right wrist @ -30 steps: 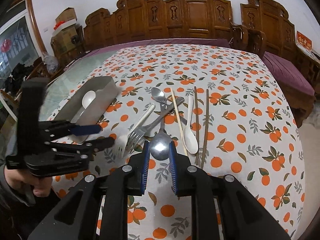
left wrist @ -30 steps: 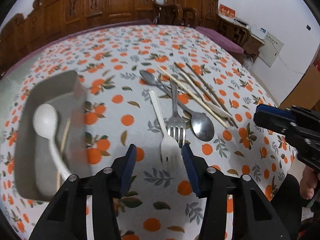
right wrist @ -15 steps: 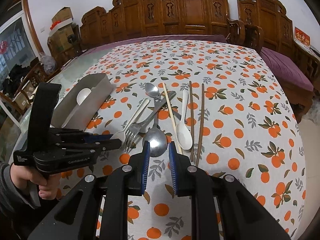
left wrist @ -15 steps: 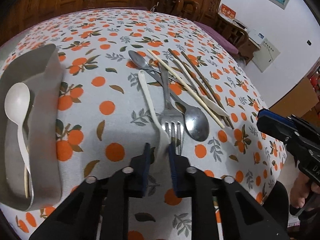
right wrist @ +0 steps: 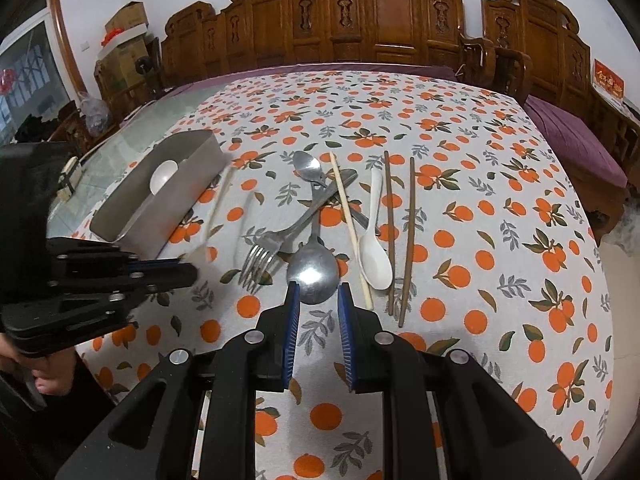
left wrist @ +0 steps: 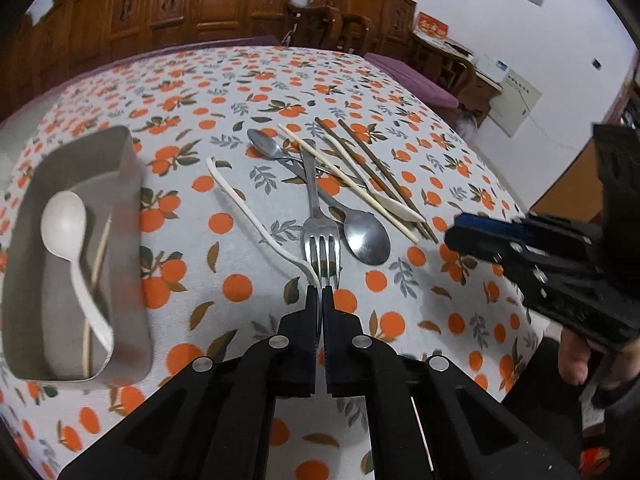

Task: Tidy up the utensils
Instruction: 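Grasp the white plastic fork with the left gripper while the right gripper returns to the utensils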

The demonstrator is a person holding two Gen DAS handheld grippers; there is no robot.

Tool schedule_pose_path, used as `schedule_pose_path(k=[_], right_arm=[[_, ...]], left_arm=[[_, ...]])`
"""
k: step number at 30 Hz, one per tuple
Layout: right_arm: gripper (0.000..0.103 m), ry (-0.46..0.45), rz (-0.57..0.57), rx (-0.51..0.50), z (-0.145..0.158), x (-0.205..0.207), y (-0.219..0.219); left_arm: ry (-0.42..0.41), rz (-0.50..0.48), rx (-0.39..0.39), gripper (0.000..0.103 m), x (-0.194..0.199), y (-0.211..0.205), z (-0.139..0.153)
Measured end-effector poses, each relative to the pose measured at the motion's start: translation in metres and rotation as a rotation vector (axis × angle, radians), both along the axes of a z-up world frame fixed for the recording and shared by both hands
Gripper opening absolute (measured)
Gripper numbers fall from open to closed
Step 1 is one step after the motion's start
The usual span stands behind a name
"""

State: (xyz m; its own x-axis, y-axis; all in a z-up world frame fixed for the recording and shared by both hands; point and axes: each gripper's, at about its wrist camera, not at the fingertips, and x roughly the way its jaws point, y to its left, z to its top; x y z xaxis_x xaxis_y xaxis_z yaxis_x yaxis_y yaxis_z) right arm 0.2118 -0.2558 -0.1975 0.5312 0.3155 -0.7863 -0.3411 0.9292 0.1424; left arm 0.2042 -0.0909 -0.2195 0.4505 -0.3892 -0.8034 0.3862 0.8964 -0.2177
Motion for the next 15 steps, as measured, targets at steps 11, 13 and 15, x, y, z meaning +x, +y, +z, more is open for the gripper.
schedule_pose_path(k=[11, 13, 15], right_arm=[[0.021, 0.018, 0.013, -0.026, -0.022, 0.034, 0.003], [0.021, 0.016, 0.02, -0.027, -0.023, 0.042, 0.008], [0.021, 0.014, 0.024, -0.025, -0.023, 0.05, 0.013]], left_arm=[[-0.016, -0.051, 0.008, 0.002, -0.013, 0.006, -0.003], [-0.024, -0.055, -0.003, 0.002, -0.015, 0.007, 0.0], [-0.026, -0.058, -0.011, 0.002, -0.015, 0.008, 0.002]])
